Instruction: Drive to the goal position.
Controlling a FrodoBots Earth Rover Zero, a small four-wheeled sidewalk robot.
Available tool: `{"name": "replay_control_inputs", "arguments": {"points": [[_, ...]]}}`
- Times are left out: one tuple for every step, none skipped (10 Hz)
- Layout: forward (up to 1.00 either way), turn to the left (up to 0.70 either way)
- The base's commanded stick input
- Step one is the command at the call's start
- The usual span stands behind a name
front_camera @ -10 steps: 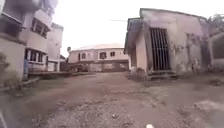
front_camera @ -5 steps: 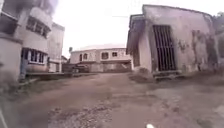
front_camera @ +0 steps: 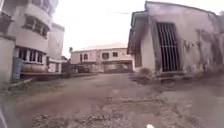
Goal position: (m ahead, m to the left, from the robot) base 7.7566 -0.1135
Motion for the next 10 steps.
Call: {"name": "replay_control_inputs", "arguments": {"points": [[0.7,0.0],[0.7,0.0],[0.7,0.0],[0.7,0.08],[0.7,0.25],[0.7,0.22],[0.7,0.14],[0.7,0.06],[0.7,0.02],[0.7,0.1]]}}
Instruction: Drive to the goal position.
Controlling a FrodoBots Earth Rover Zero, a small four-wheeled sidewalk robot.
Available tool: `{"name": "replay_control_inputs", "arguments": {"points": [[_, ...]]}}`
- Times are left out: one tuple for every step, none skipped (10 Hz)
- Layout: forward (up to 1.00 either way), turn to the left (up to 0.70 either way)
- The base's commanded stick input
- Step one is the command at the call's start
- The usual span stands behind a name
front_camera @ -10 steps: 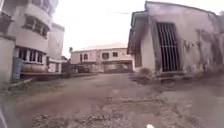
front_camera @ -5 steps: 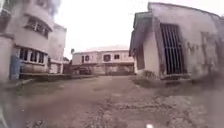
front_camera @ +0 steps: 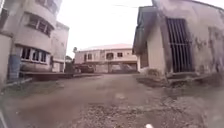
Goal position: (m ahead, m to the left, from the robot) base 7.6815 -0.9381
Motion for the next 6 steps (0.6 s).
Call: {"name": "replay_control_inputs", "arguments": {"points": [[0.7,0.18],[0.7,0.26],[0.7,0.17],[0.7,0.01],[0.7,0.0],[0.7,0.0]]}}
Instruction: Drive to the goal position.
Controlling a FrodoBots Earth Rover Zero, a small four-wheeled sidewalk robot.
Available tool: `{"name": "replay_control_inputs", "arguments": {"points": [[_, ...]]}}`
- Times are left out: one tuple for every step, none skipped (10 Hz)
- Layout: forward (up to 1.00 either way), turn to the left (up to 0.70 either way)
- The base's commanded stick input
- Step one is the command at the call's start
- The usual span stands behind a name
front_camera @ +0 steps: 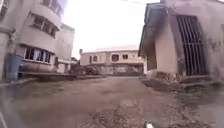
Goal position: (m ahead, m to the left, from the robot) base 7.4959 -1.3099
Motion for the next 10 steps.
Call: {"name": "replay_control_inputs", "arguments": {"points": [[0.7,0.0],[0.7,0.0],[0.7,0.0],[0.7,0.0],[0.7,0.0],[0.7,0.0],[0.7,0.0],[0.7,0.0],[0.7,0.0],[0.7,0.0]]}}
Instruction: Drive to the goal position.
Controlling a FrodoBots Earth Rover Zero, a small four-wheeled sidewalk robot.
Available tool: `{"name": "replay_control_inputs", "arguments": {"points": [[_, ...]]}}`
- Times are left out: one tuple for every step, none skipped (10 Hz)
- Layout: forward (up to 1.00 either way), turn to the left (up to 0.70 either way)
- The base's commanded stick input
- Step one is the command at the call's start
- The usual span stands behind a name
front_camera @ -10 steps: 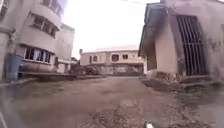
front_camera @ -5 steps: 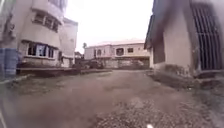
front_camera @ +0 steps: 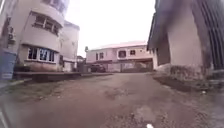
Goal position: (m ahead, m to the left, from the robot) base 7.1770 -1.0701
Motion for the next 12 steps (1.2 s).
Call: {"name": "replay_control_inputs", "arguments": {"points": [[0.7,0.0],[0.7,-0.08],[0.7,-0.24],[0.7,-0.28],[0.7,-0.28],[0.7,-0.28],[0.7,-0.28],[0.7,-0.18],[0.7,-0.03],[0.7,-0.11],[0.7,-0.2],[0.7,-0.26]]}}
